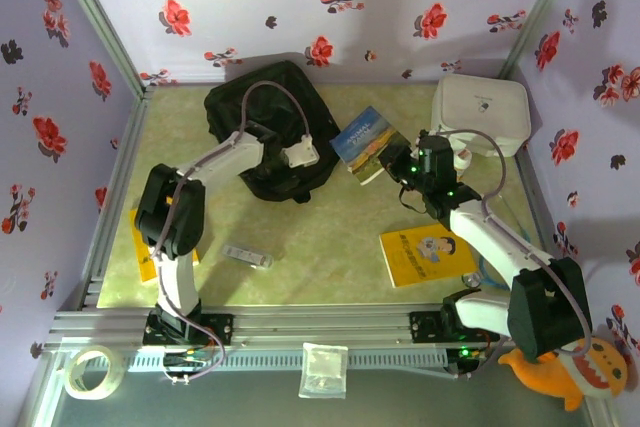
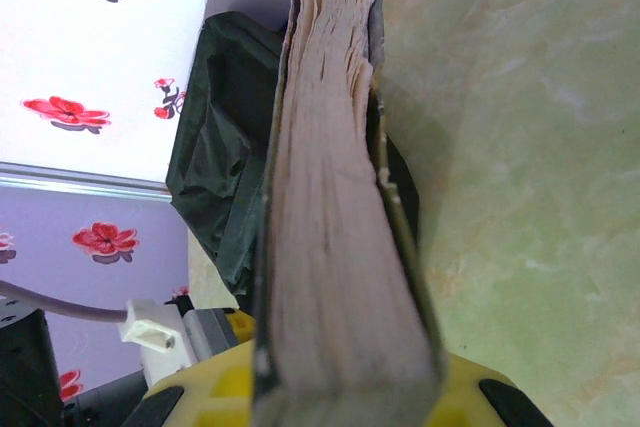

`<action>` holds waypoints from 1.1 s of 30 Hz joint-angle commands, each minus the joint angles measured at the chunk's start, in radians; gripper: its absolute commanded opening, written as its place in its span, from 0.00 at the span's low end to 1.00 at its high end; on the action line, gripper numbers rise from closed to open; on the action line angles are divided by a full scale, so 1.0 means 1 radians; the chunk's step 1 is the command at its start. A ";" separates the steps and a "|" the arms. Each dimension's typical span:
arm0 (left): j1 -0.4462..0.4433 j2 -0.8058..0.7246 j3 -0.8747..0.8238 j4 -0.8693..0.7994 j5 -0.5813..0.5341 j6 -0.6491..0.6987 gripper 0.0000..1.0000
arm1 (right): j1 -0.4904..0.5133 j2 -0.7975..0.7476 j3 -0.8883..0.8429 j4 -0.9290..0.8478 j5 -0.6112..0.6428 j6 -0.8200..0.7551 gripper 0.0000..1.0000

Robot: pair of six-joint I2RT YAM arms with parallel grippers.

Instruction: Pack the student bag

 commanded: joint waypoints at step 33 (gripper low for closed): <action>0.013 -0.362 -0.148 0.627 -0.090 -0.435 0.03 | -0.004 -0.301 -0.186 0.211 0.126 0.129 0.12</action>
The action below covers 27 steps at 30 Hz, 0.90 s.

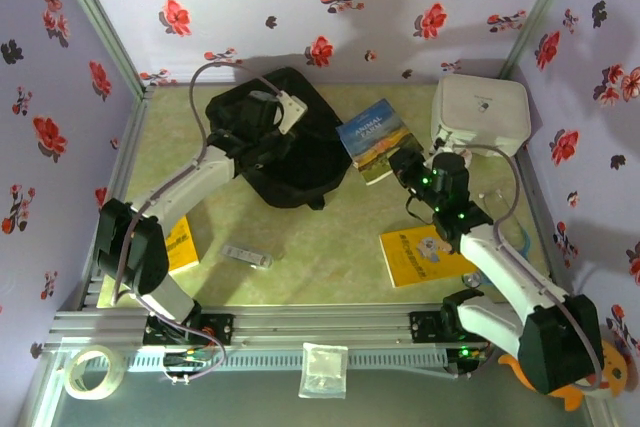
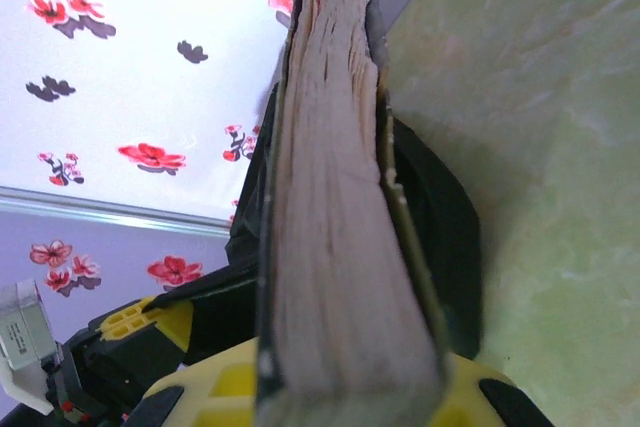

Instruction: Pack the student bag

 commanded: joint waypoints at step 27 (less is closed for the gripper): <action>-0.009 -0.226 -0.273 0.567 0.164 -0.056 0.02 | 0.185 0.405 0.189 0.293 -0.132 0.297 0.11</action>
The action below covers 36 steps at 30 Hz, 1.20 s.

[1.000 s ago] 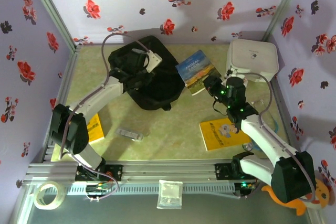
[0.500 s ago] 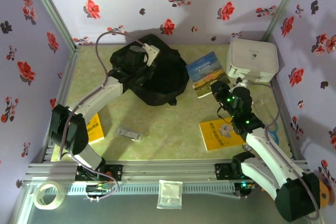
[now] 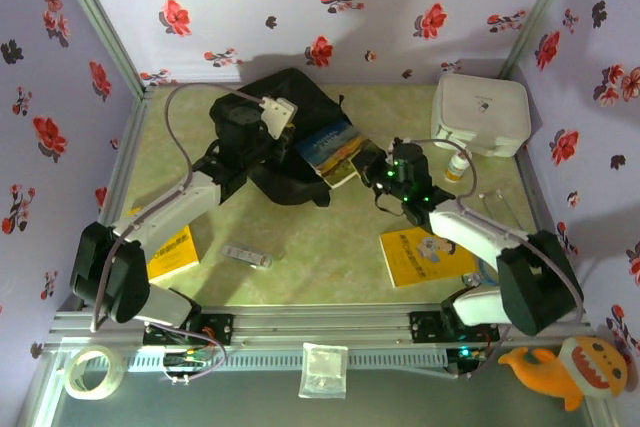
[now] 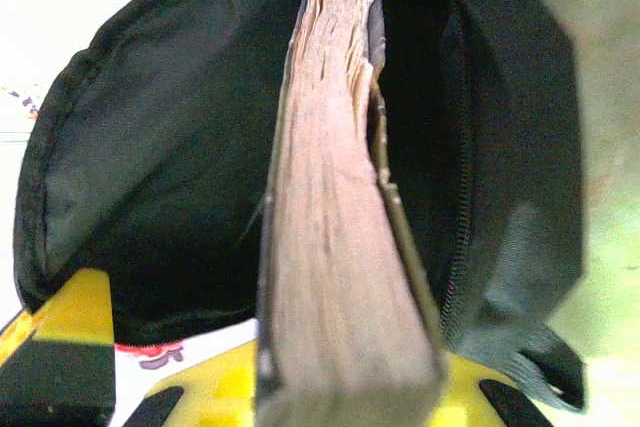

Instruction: Pack the student bag

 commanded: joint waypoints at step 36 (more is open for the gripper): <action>-0.036 0.007 -0.023 0.232 0.161 -0.050 0.02 | 0.051 0.588 0.545 -0.031 0.002 0.163 0.11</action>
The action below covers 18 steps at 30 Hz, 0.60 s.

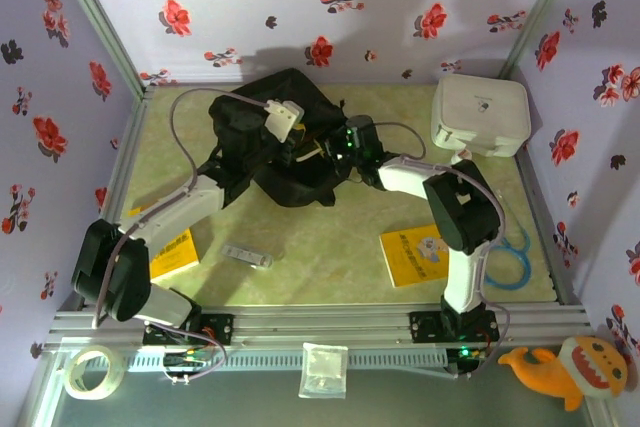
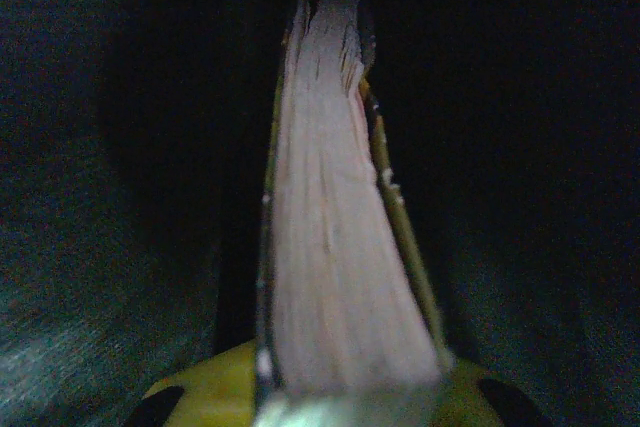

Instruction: Pack the student bag

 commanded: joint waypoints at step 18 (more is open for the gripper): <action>-0.028 0.050 -0.012 0.067 0.057 0.011 0.04 | -0.011 -0.089 0.119 -0.265 -0.043 -0.155 0.19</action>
